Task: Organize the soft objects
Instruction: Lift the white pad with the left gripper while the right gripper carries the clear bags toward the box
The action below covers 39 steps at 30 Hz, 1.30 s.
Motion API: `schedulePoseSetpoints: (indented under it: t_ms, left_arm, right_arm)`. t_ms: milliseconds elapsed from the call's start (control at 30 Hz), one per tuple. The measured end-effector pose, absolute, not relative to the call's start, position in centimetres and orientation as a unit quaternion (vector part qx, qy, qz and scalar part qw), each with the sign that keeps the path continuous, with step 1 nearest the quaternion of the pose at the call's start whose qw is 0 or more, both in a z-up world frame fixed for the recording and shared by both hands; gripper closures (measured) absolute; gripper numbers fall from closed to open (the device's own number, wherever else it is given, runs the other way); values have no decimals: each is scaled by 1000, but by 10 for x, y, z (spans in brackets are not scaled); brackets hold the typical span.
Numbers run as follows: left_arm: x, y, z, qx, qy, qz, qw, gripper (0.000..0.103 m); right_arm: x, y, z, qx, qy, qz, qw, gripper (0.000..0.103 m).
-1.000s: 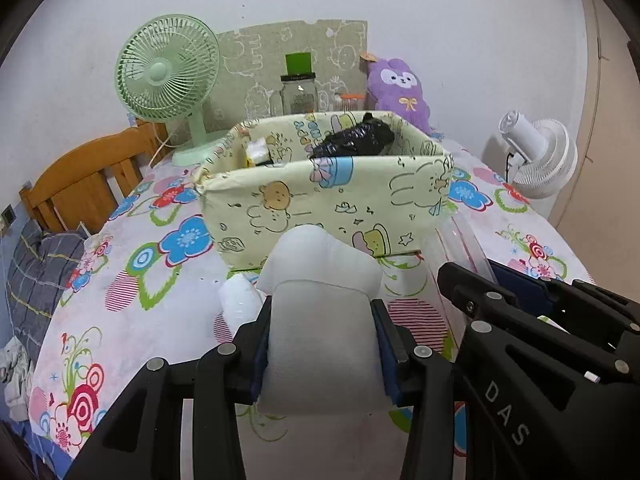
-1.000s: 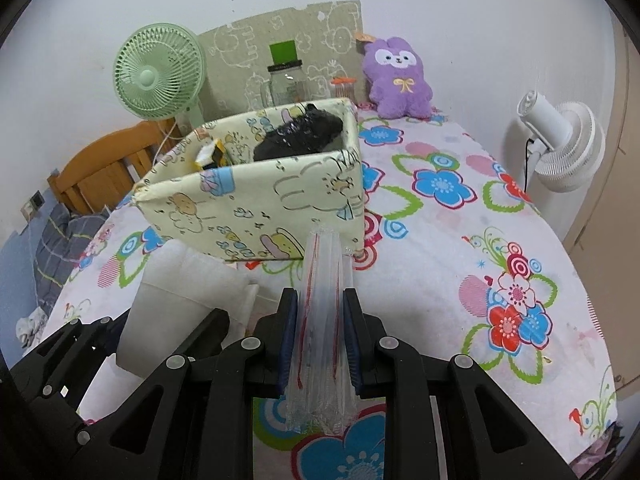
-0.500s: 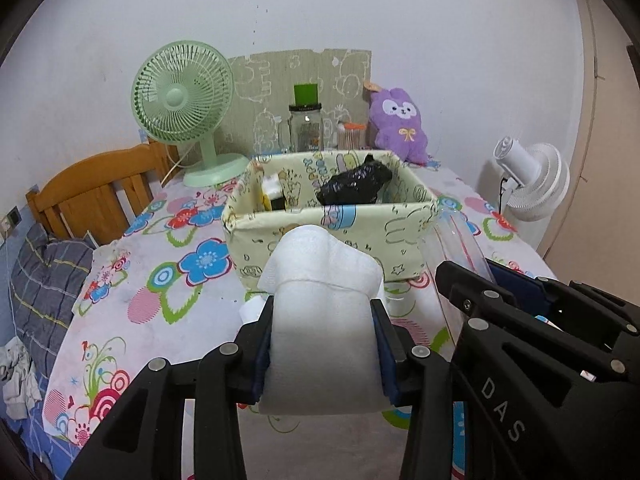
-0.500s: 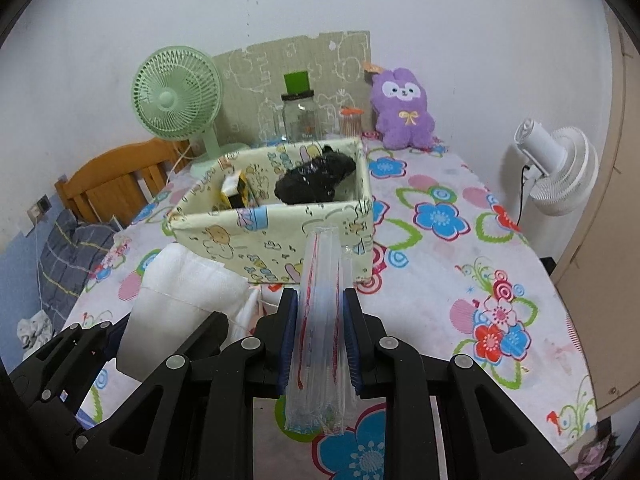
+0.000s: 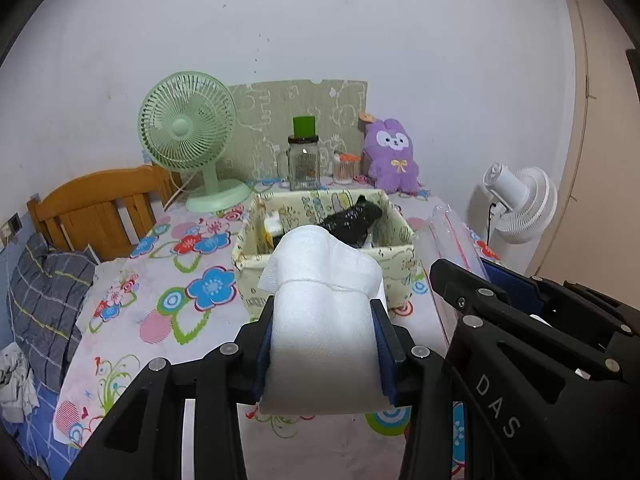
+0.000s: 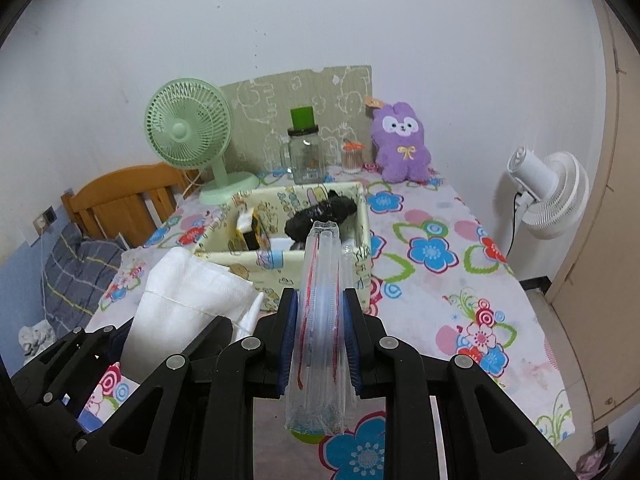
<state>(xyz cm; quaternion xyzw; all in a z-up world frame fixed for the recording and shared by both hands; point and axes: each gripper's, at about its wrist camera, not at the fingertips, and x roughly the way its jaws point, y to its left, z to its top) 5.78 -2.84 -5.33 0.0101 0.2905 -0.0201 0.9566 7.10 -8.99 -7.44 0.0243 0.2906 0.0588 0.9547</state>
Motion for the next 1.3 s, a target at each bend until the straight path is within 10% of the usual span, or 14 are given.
schedulePoseSetpoints:
  t_ms: [1300]
  left_arm:
    - [119, -13, -19, -1, 265, -18, 964, 60]
  right_arm:
    - [139, -74, -30, 14, 262, 85, 961, 77]
